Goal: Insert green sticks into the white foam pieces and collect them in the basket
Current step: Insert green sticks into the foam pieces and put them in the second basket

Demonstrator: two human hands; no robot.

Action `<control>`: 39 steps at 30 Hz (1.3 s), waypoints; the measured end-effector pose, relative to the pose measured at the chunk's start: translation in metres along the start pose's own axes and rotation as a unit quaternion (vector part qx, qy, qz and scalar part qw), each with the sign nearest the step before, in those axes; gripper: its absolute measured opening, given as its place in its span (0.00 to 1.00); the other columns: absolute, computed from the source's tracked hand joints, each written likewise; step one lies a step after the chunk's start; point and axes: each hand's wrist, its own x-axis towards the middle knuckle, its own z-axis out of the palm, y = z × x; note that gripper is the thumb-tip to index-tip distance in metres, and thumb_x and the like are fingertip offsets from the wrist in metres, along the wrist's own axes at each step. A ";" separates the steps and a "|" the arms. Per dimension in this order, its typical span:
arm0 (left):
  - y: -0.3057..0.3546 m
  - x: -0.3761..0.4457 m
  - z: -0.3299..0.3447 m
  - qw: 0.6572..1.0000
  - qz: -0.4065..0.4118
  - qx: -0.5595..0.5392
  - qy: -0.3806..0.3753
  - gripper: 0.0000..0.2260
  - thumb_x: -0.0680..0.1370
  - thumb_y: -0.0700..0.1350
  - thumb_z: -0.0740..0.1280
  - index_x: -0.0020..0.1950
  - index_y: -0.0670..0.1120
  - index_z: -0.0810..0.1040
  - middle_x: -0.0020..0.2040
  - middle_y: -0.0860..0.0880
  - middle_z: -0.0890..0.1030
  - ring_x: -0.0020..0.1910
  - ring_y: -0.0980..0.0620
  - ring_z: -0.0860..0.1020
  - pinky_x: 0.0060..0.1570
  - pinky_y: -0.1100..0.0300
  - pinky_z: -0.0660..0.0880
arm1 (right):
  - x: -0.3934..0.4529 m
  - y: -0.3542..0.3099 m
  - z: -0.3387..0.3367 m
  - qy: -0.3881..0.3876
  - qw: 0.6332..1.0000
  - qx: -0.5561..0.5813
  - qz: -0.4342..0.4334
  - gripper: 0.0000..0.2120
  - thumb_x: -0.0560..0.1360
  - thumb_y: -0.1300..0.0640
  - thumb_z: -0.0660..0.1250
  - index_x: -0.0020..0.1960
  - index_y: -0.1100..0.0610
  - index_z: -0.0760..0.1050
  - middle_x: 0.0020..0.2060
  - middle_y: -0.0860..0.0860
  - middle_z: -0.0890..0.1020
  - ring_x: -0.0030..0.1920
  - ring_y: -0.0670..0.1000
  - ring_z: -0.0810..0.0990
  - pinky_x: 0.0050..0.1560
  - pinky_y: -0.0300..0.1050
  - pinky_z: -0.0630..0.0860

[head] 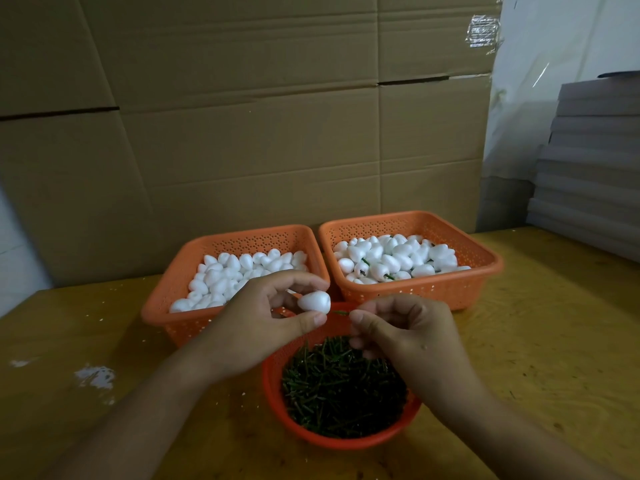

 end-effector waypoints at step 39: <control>0.008 -0.002 0.005 1.000 0.007 -0.004 -0.017 0.14 0.69 0.44 0.80 0.50 0.56 0.81 0.51 0.52 0.84 0.53 0.52 0.83 0.55 0.52 0.81 | -0.004 0.010 0.001 -0.027 0.985 -0.143 -0.088 0.06 0.78 0.55 0.70 0.42 0.48 0.82 0.34 0.47 0.85 0.35 0.47 0.84 0.32 0.38 0.76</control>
